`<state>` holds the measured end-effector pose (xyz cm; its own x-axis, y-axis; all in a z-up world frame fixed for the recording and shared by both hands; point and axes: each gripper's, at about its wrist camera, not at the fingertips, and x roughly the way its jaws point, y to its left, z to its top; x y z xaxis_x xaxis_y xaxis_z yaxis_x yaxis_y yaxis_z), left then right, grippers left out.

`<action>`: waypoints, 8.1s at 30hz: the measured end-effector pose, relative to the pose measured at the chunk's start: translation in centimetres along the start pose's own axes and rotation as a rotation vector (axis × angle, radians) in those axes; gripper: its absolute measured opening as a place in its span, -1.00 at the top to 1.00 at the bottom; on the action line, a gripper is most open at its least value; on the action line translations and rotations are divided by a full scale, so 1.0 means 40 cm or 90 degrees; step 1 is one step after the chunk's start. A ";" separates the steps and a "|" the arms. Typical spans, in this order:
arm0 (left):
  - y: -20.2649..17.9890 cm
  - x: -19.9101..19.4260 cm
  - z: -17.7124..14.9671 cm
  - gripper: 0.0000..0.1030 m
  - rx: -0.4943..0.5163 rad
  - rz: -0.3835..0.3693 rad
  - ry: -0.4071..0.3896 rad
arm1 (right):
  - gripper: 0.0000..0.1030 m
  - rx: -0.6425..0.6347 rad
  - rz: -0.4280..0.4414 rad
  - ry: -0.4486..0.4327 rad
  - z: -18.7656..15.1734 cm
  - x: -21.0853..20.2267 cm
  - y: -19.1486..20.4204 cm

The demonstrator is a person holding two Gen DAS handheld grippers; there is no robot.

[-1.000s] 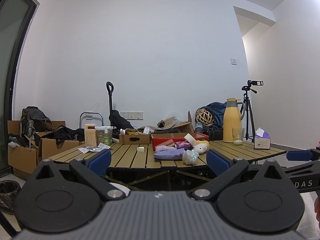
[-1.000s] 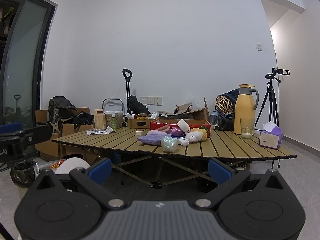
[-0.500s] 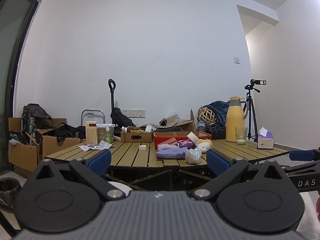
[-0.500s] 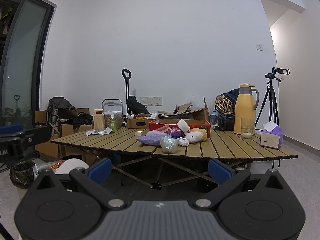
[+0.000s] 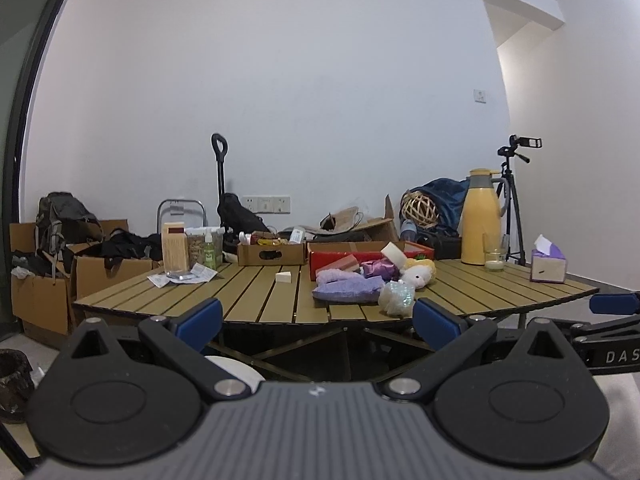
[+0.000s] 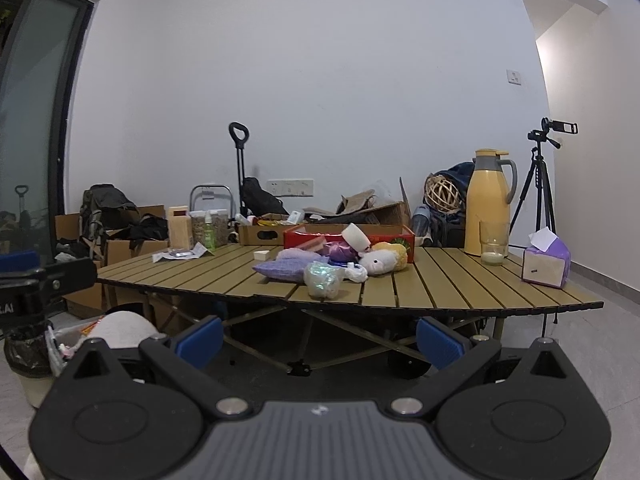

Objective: Organize soft objects
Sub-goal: 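Grasp the sparkly plastic bag with the right gripper while the left grasps the white foam wedge, then carry both items into the cardboard box and open both grippers, then withdraw both tools back toward the table pile, then grasp the lavender towel with both grippers together, then lift the lavender towel and lower it into the cardboard box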

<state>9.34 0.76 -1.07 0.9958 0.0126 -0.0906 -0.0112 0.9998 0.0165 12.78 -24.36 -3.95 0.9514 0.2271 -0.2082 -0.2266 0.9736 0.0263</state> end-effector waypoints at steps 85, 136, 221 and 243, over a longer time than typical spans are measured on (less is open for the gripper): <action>0.002 1.818 0.300 0.33 0.009 -0.088 0.306 | 0.27 0.090 0.074 0.240 0.509 1.717 -0.548; 0.038 0.410 0.240 -1.00 0.020 -0.060 0.024 | -0.94 -0.016 0.013 -0.011 0.324 0.437 -0.226; 0.115 1.041 0.009 0.86 -0.141 -0.168 0.334 | 0.87 0.182 0.174 0.184 0.094 1.119 -0.100; 0.026 0.706 0.318 0.86 -0.125 -0.258 0.122 | 0.89 0.109 0.169 -0.001 0.346 0.702 -0.131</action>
<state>38.59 1.98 9.07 0.8892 -0.3940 -0.2326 0.3384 0.9085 -0.2451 43.56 -22.78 3.59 0.8643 0.4732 -0.1704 -0.4282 0.8700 0.2443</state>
